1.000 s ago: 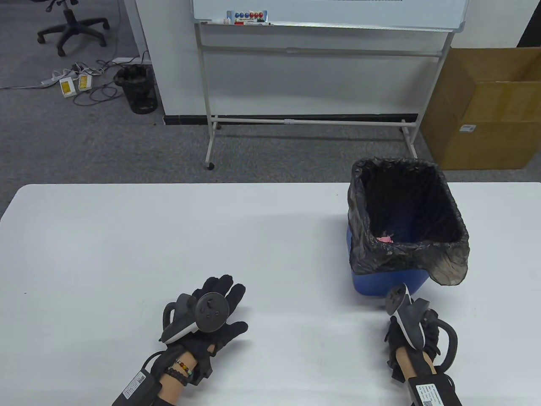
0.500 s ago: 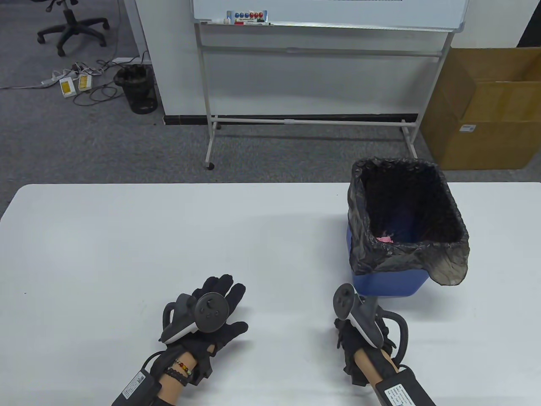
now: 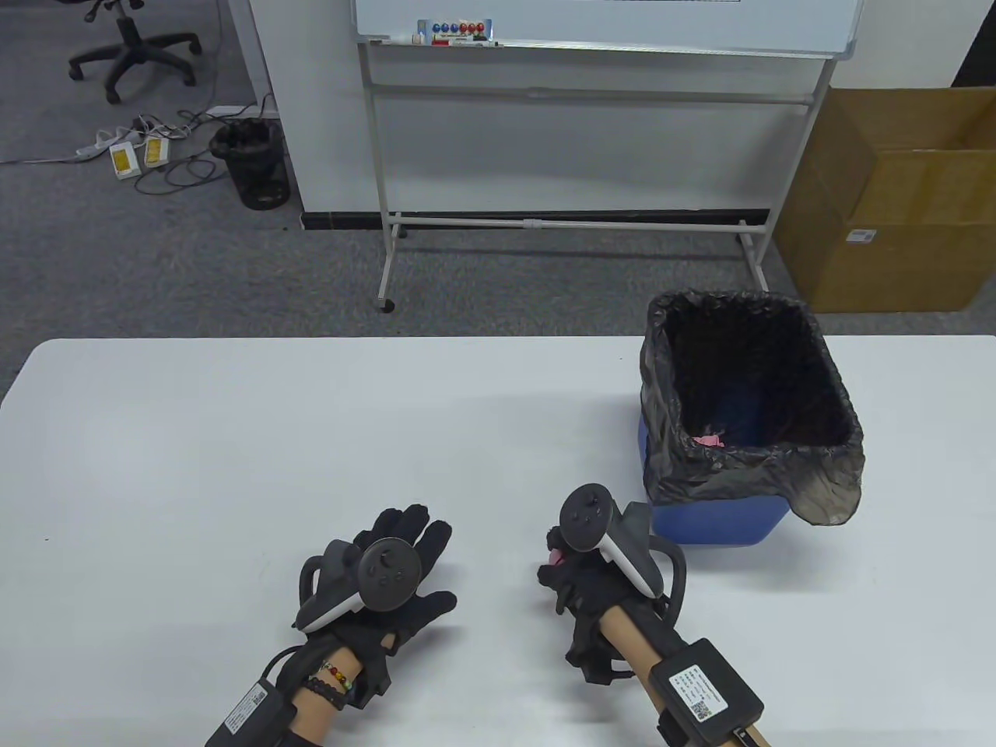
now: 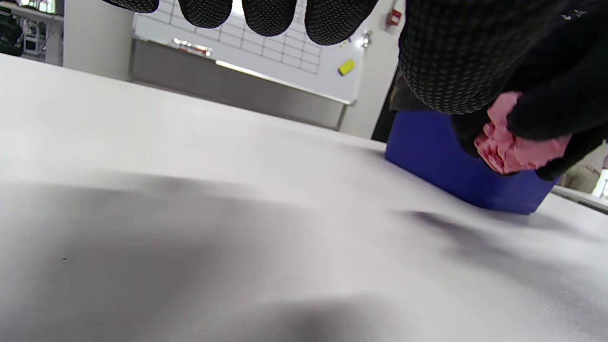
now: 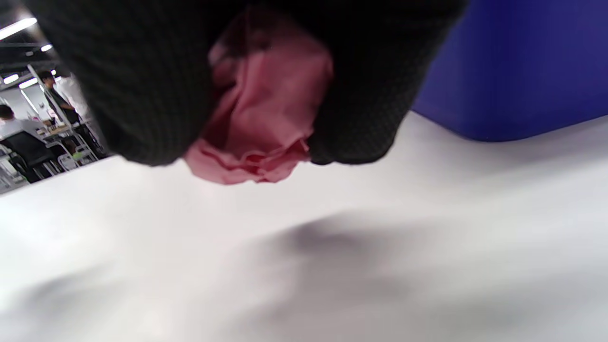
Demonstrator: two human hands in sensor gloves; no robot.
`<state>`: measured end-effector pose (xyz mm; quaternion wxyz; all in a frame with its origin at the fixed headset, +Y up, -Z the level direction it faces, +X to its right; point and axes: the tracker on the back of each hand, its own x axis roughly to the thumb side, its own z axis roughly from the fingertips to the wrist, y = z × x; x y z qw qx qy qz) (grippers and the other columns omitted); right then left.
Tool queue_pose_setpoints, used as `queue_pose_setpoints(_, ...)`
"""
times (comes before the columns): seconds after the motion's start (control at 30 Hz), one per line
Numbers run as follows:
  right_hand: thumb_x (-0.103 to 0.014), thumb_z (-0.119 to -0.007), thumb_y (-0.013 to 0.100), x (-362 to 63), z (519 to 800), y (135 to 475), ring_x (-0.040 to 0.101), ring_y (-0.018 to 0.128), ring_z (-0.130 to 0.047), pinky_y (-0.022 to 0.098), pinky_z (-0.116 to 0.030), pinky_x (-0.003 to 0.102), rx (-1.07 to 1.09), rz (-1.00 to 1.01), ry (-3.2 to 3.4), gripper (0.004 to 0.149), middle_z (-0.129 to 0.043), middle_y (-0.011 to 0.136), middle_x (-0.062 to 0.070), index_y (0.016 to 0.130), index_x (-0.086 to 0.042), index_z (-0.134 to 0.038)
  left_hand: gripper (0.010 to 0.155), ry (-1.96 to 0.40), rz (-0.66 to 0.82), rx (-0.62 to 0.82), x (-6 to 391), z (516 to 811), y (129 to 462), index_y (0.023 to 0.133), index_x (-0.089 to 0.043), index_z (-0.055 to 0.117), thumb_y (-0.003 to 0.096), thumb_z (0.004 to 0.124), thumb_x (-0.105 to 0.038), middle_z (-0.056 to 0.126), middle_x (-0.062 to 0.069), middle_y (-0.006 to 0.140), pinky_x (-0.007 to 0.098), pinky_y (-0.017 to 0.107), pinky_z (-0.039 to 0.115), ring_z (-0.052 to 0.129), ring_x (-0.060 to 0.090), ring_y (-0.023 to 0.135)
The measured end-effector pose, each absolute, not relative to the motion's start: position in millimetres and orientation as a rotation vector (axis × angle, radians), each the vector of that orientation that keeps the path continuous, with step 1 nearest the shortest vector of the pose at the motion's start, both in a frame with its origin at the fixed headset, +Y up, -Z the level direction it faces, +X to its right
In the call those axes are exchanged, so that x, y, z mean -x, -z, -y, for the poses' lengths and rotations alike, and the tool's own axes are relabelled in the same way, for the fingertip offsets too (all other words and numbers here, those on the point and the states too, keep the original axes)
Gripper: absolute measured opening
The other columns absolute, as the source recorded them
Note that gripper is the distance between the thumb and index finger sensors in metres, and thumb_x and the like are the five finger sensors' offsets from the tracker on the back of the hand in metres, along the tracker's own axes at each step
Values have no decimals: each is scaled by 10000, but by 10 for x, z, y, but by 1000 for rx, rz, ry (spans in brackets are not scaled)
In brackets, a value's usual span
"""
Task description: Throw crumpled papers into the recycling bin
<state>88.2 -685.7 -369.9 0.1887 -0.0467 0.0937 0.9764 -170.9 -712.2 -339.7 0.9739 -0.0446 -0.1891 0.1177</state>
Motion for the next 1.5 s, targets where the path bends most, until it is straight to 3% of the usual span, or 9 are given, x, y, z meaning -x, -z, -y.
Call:
queue_pose_setpoints(0.13, -436, -959, 305, -847, 6705, 3792, 265, 788, -1017, 504, -949, 274, 90, -203, -2657, 620, -894, 936, 33, 894, -281, -844, 848, -240, 381, 88, 1711, 7120, 3396, 1126, -225, 449, 437, 817, -554, 339, 147, 1237, 700, 746, 430, 369, 488, 1121)
queue_pose_setpoints(0.4, -427, -962, 290, -893, 5881, 3899, 260, 788, -1014, 503, -948, 276, 33, 443, -2497, 614, -893, 931, 19, 878, -290, -850, 849, -243, 384, 84, 1710, 7120, 3399, 1127, -225, 448, 436, 817, -554, 339, 146, 1237, 698, 747, 430, 369, 487, 1121)
queue_pose_setpoints(0.57, -411, -964, 291, -1156, 5335, 3914, 259, 807, -999, 519, -935, 291, 235, 895, -2561, 605, -887, 937, 5, 875, -296, -850, 850, -246, 384, 82, 1712, 7116, 3400, 1127, -225, 447, 436, 817, -554, 340, 145, 1236, 698, 747, 431, 368, 485, 1122)
queue_pose_setpoints(0.67, -401, -958, 304, -1402, 5169, 3956, 247, 854, -967, 577, -893, 354, 431, 1038, -2626, 604, -863, 960, -20, 887, -316, -827, 850, -249, 384, 79, 1714, 7113, 3402, 1127, -226, 446, 436, 817, -555, 336, 146, 1237, 698, 748, 429, 368, 484, 1122)
queue_pose_setpoints(0.73, -426, -931, 319, -1529, 5167, 4007, 308, 993, -795, 676, -763, 445, 524, 1020, -2656, 741, -686, 1091, -2, 1002, -328, -663, 850, -249, 384, 77, 1715, 7110, 3403, 1126, -227, 448, 435, 817, -556, 339, 145, 1237, 699, 747, 430, 370, 484, 1122)
queue_pose_setpoints(0.77, -558, -887, 290, -1627, 5188, 4057, 379, 1096, -563, 755, -595, 522, 619, 873, -2732, 909, -444, 1183, -16, 1065, -384, -443, 849, -248, 384, 74, 1715, 7110, 3404, 1127, -226, 446, 437, 817, -554, 338, 147, 1237, 699, 747, 429, 368, 485, 1122)
queue_pose_setpoints(0.83, -650, -857, 261, -1747, 5219, 4058, 397, 1132, -421, 781, -485, 561, 648, 787, -2729, 1003, -302, 1207, -35, 1078, -404, -331, 850, -247, 386, 74, 1713, 7112, 3402, 1126, -223, 447, 436, 817, -554, 338, 147, 1237, 701, 746, 429, 368, 487, 1122)
queue_pose_setpoints(1.17, -660, -852, 265, -1780, 5337, 3956, 365, 1134, -458, 776, -505, 559, 543, 691, -2755, 971, -396, 1204, -22, 1084, -384, -409, 851, -244, 389, 71, 1711, 7111, 3397, 1127, -228, 443, 436, 813, -559, 335, 143, 1238, 701, 747, 427, 365, 487, 1122)
queue_pose_setpoints(1.5, -660, -837, 287, -1076, 5644, 3645, 313, 1128, -501, 770, -537, 530, 114, 522, -2913, 942, -441, 1200, -20, 1088, -377, -430, 860, -252, 391, 68, 1711, 7113, 3397, 1130, -230, 428, 436, 808, -565, 323, 147, 1238, 702, 747, 421, 355, 489, 1122)
